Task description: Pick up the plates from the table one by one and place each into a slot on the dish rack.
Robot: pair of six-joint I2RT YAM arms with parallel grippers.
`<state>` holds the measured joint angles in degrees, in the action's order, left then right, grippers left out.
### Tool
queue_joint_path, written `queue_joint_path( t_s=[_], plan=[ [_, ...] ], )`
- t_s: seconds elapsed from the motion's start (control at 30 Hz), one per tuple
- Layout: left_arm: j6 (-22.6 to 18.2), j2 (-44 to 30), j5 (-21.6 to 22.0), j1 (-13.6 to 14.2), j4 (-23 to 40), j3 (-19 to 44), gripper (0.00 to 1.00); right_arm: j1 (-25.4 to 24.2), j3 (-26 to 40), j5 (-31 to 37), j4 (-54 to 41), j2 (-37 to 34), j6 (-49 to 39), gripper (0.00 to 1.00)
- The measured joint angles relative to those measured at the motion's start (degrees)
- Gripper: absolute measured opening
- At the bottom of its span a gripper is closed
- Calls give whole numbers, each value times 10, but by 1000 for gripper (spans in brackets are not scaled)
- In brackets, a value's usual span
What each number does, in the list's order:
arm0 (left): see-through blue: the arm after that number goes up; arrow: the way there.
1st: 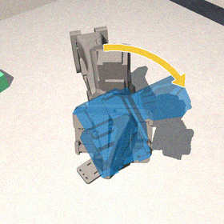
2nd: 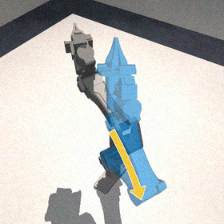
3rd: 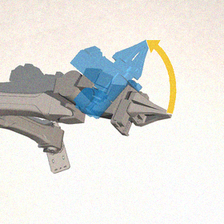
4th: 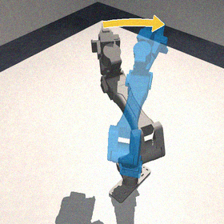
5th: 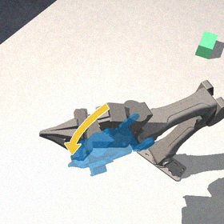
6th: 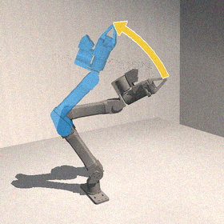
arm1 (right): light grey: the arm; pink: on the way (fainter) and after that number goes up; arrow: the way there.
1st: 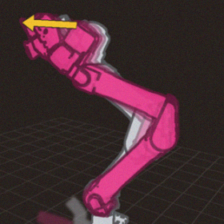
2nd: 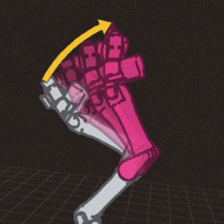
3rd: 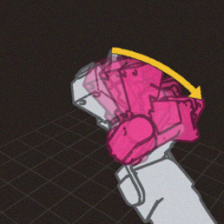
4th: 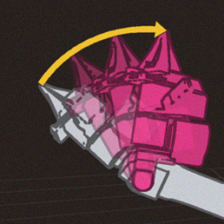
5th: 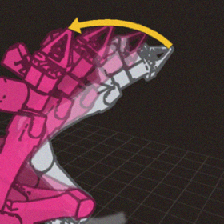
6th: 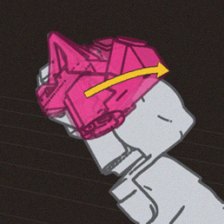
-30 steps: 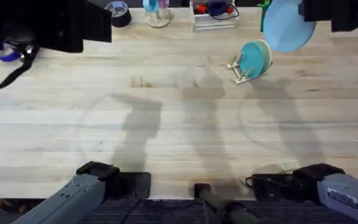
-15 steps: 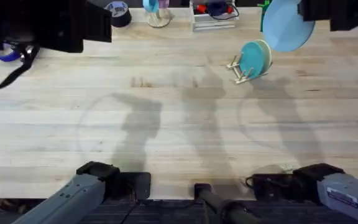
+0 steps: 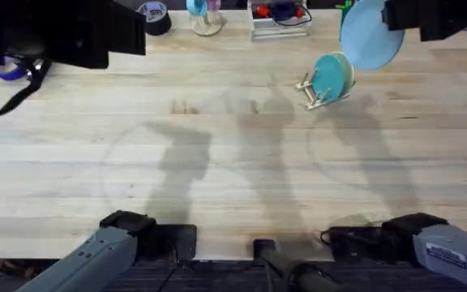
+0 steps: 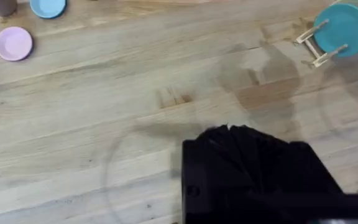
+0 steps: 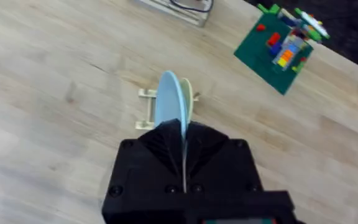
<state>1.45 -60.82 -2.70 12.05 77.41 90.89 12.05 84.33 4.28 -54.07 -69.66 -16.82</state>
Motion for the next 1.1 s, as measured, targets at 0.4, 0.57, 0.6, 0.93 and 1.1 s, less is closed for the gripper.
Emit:
queue_joint_path(
  t_s=[0.4,0.57,0.6,0.93,1.1],
  plan=[
    [0,0,0,0,0,0,39,-4,0,50,-4,0,-2,27],
    [0,0,0,0,0,0,40,-29,0,50,-4,-4,-2,27],
    [0,0,0,0,0,0,40,-32,0,50,-5,-5,-2,27],
    [0,0,0,0,0,0,40,-35,0,35,-5,-9,-2,27],
    [0,0,0,0,0,0,41,-35,0,12,-5,-14,-2,27]
  ],
)
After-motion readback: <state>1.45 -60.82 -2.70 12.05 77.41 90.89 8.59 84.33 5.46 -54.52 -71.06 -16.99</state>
